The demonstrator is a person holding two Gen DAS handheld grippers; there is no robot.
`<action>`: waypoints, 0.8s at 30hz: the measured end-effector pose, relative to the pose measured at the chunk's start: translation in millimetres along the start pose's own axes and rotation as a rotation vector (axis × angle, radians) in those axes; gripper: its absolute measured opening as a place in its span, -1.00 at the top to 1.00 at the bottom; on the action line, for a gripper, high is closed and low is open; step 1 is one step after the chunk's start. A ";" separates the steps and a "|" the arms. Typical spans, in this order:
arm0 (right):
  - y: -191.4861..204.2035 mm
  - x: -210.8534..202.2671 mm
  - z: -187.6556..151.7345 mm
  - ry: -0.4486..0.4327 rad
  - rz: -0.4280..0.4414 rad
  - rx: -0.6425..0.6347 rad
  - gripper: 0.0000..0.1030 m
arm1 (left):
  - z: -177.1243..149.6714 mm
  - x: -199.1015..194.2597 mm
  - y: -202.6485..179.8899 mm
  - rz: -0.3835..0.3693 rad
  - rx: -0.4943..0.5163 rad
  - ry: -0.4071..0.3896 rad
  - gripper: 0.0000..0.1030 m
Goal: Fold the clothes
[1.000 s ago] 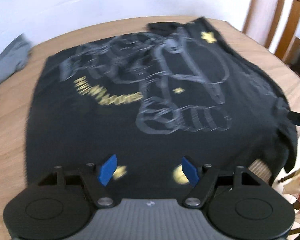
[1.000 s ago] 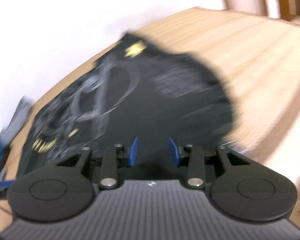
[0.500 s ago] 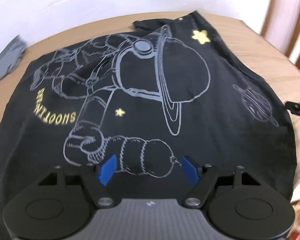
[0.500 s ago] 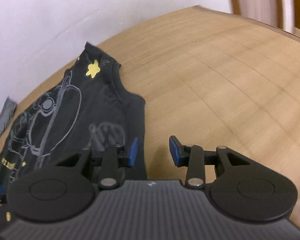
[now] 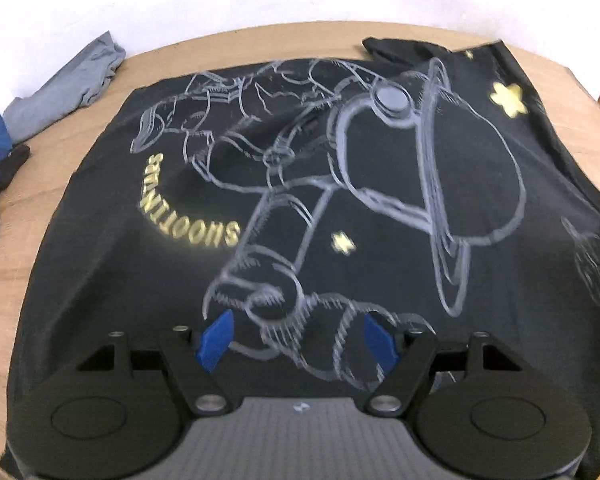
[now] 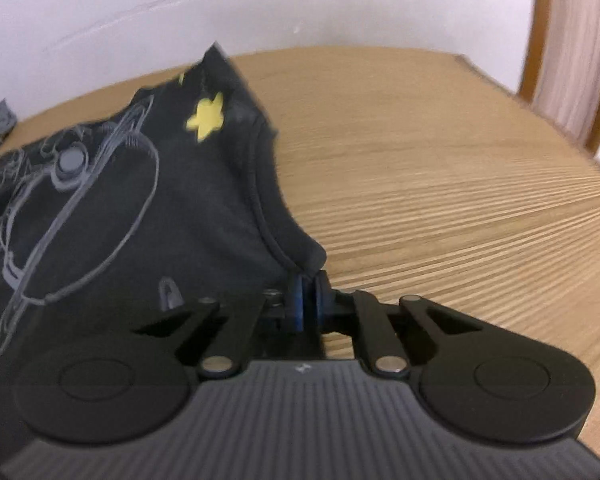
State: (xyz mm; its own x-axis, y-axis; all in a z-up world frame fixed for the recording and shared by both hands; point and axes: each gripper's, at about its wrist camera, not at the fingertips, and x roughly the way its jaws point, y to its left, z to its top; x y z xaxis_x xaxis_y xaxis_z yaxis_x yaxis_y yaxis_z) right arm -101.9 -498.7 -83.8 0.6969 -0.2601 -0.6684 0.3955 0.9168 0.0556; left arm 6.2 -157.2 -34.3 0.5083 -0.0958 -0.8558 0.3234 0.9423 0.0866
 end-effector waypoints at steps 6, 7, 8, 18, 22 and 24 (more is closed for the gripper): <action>-20.0 -43.7 -35.2 0.083 -0.159 -0.003 0.83 | 15.6 30.3 23.2 -0.048 0.026 0.018 -0.43; -23.4 -41.9 -41.4 0.132 -0.169 0.004 0.82 | 16.9 35.1 24.7 -0.056 0.026 0.027 -0.43; -26.7 -42.2 -45.4 0.162 -0.169 0.022 0.80 | 18.1 39.4 26.2 -0.064 0.025 0.035 -0.43; -34.4 -40.1 65.1 -0.068 -0.037 0.005 -0.19 | 83.6 68.4 25.3 -0.030 0.076 -0.019 -0.43; -22.9 49.2 136.8 -0.040 0.150 0.031 -0.20 | 126.3 86.3 18.4 -0.005 0.071 -0.040 -0.43; -8.9 100.7 174.6 -0.001 0.210 0.027 -0.20 | 143.1 98.2 9.3 0.015 0.075 -0.034 -0.43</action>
State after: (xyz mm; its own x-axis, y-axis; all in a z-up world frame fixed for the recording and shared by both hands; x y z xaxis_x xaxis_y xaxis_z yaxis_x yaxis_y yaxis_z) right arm 69.3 -585.9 -22.0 0.7663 -0.0647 -0.6393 0.2573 0.9425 0.2131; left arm 173.3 -203.8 -44.6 0.5400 -0.0942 -0.8364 0.3742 0.9170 0.1383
